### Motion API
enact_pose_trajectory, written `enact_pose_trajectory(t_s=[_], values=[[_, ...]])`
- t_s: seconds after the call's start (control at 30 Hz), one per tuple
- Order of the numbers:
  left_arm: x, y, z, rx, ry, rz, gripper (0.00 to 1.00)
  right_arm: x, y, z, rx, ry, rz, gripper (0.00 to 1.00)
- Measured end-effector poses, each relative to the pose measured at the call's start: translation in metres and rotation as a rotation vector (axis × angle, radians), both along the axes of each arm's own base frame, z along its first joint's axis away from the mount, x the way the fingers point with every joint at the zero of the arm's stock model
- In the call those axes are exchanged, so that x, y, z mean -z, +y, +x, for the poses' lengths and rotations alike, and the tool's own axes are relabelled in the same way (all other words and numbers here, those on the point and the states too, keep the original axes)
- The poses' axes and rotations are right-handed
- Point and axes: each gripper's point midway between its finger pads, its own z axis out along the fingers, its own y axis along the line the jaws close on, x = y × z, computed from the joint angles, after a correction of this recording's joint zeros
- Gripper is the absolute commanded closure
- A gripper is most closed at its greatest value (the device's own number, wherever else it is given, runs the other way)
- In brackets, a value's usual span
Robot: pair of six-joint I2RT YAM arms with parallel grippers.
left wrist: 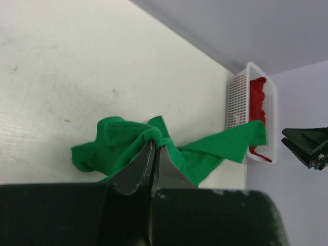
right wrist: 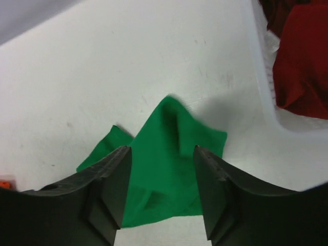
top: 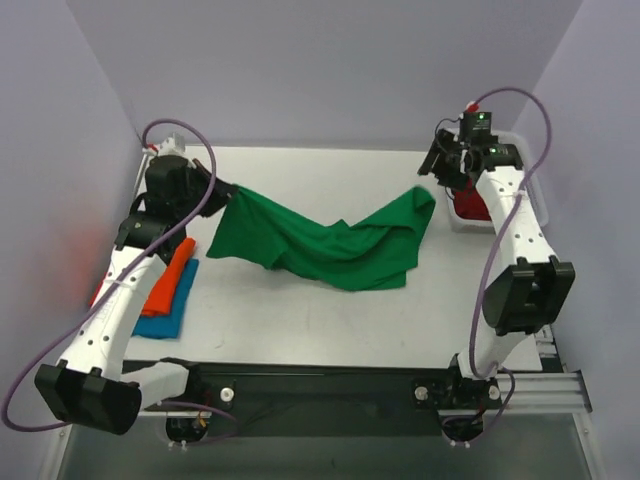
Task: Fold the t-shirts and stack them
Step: Flatten out the tshirt
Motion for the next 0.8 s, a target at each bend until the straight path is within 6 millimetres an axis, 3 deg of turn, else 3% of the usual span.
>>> enact_pose_trajectory(t_s=[0.13,0.23,0.3,0.47,0.63,0.73,0.8], values=[[0.059,0.005,0.005,-0.016,0.135,0.033,1.00,0.071,0.005,0.011,-0.018,0.161,0.007,0.39],[0.085,0.011,-0.003,-0.028,0.182,0.043,1.00,0.104,0.007,-0.017,-0.019,0.246,-0.008,0.39],[0.095,0.014,-0.010,-0.033,0.194,0.047,1.00,0.116,0.009,-0.047,-0.021,0.269,-0.011,0.40],[0.098,0.016,-0.021,-0.034,0.172,0.041,1.00,0.146,0.020,-0.134,-0.009,0.247,0.028,0.53],[0.095,0.018,-0.025,-0.034,0.152,0.034,1.00,0.200,0.042,-0.207,-0.044,0.294,0.043,0.57],[0.095,0.018,-0.026,-0.031,0.150,0.031,1.00,0.227,0.052,-0.235,-0.059,0.332,0.045,0.57],[0.096,0.018,-0.026,-0.032,0.148,0.031,1.00,0.237,0.053,-0.243,-0.051,0.339,0.044,0.56]])
